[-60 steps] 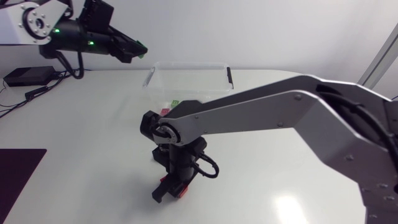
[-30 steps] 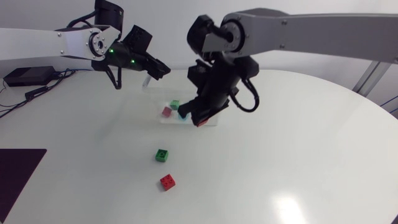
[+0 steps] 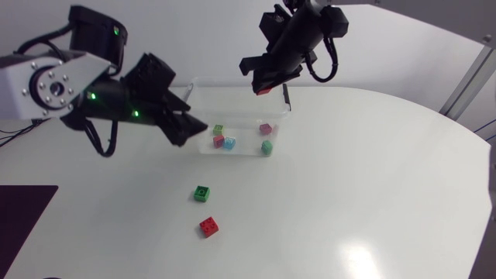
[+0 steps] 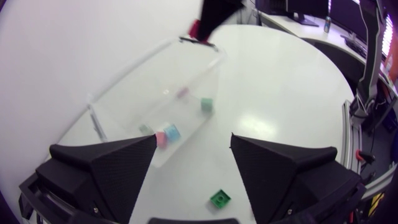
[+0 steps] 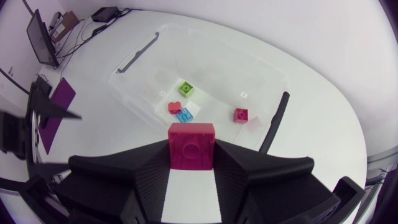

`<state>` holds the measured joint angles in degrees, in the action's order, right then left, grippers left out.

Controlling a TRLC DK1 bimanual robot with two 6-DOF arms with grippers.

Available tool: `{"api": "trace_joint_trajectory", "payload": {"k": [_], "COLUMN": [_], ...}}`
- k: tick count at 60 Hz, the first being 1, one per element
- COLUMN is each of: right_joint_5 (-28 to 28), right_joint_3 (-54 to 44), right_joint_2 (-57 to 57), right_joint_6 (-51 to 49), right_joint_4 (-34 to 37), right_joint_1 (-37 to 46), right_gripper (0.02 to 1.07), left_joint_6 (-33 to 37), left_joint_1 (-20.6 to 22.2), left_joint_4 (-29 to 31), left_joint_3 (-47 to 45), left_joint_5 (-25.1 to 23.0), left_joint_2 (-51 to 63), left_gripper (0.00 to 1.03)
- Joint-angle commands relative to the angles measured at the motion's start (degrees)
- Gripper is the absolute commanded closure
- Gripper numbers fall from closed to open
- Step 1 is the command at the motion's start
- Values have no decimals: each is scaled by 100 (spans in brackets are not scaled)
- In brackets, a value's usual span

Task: Place the duplo bricks in the container

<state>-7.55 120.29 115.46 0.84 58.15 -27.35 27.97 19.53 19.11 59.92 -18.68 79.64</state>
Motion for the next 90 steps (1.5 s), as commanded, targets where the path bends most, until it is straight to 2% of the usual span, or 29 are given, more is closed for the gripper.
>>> {"api": "trace_joint_trajectory", "payload": {"k": [1, 12, 14, 20, 29, 32, 40, 48, 59, 69, 74, 80, 90], "right_joint_5": [-45, -53, -53, -53, -53, -53, -115, -168, -185, -308, -335, -361, -379], "right_joint_3": [337, 1023, 1146, 1427, 1779, 1779, 1585, 917, -726, -1939, -2695, -3662, -5358], "right_joint_2": [425, 952, 1058, 1356, 1699, 1682, 1286, 548, -779, -1711, -2142, -2643, -3240], "right_joint_6": [-102, -84, -84, -67, -58, -58, -67, -119, -216, -278, -295, -295, -480], "right_joint_4": [82, 74, 91, 135, 425, 443, 566, 539, 205, 38, -155, -454, -1113], "right_joint_1": [64, 143, 160, 213, 310, 345, 406, 406, 354, 345, 327, 310, 398], "right_gripper": [88, 88, 85, 65, 20, 14, 11, 10, 10, 10, 10, 10, 10], "left_joint_6": [253, 306, 306, 350, 482, 552, 614, 587, 394, 341, 288, 174, 157], "left_joint_1": [236, 482, 526, 640, 737, 772, 904, 1141, 1492, 1571, 1589, 1571, 1624], "left_joint_4": [49, -171, -189, -241, -259, -268, -294, -294, -294, -285, -285, -277, -83], "left_joint_3": [-657, -1395, -1475, -1650, -1844, -1905, -2019, -2099, -2099, -2055, -1940, -1765, -1659], "left_joint_5": [127, 163, 163, 224, 312, 356, 523, 716, 910, 1033, 1033, 1033, 1015], "left_joint_2": [-185, -273, -273, -264, -97, -27, 193, 439, 931, 1239, 1467, 1678, 1353], "left_gripper": [20, 20, 20, 20, 20, 20, 20, 20, 21, 21, 33, 82, 83]}}
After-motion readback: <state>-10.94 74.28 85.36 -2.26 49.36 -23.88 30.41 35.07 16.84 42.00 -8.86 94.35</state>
